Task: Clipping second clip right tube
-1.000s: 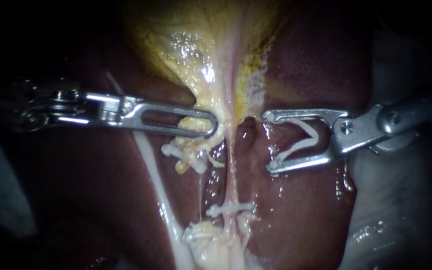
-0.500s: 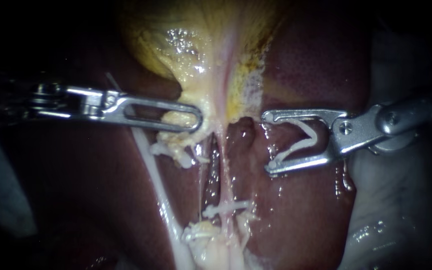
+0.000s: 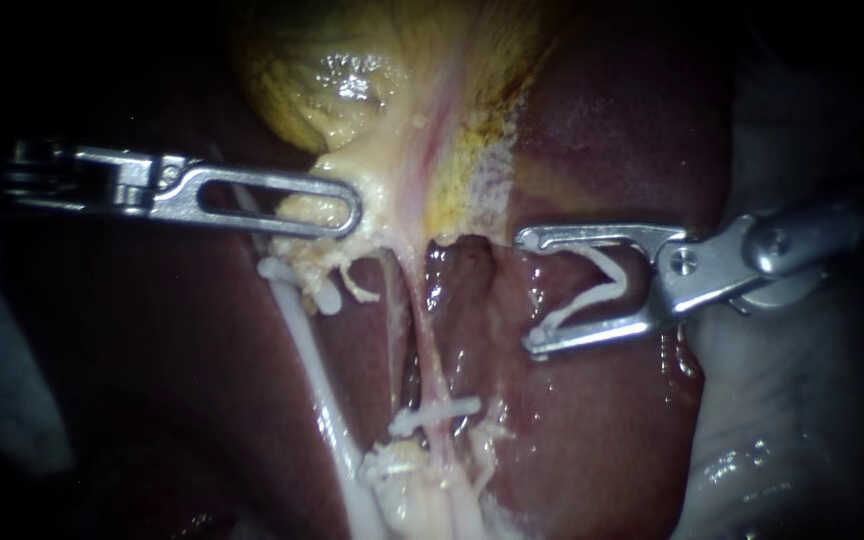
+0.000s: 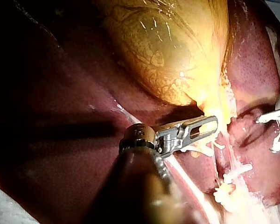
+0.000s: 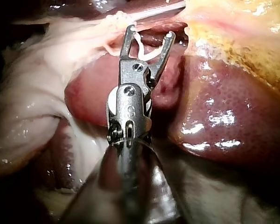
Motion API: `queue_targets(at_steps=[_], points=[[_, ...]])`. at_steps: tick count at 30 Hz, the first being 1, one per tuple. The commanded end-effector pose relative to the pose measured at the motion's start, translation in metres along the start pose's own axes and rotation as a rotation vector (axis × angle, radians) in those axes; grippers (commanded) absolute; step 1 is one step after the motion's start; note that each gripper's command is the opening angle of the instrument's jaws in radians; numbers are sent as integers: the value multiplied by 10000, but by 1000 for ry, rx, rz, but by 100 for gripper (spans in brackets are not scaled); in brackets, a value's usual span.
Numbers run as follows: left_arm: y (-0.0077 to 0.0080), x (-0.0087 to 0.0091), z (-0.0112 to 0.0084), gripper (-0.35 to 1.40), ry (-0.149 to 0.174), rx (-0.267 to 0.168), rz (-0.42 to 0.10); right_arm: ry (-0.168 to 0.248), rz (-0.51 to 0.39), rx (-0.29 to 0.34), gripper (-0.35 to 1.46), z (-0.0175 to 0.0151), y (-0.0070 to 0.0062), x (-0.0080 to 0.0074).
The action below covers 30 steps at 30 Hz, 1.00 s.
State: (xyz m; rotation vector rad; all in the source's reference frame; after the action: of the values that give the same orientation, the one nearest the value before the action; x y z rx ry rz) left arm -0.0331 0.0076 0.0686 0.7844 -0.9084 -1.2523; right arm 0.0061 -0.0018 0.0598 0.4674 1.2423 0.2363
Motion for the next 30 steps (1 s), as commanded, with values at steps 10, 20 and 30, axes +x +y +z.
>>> queue_targets(at_steps=[10, 20, 30], points=[[-5, 2, 2, -35, -5, -5, -1, -42, 183, 22, 50, 54, -9, -44], [-5, 2, 2, -35, -5, -5, -2, -47, 303, 67, 49, 90, -13, -51], [-5, 2, 2, -35, -5, -5, -2, 9, 406, 128, 42, 109, -23, -48]])
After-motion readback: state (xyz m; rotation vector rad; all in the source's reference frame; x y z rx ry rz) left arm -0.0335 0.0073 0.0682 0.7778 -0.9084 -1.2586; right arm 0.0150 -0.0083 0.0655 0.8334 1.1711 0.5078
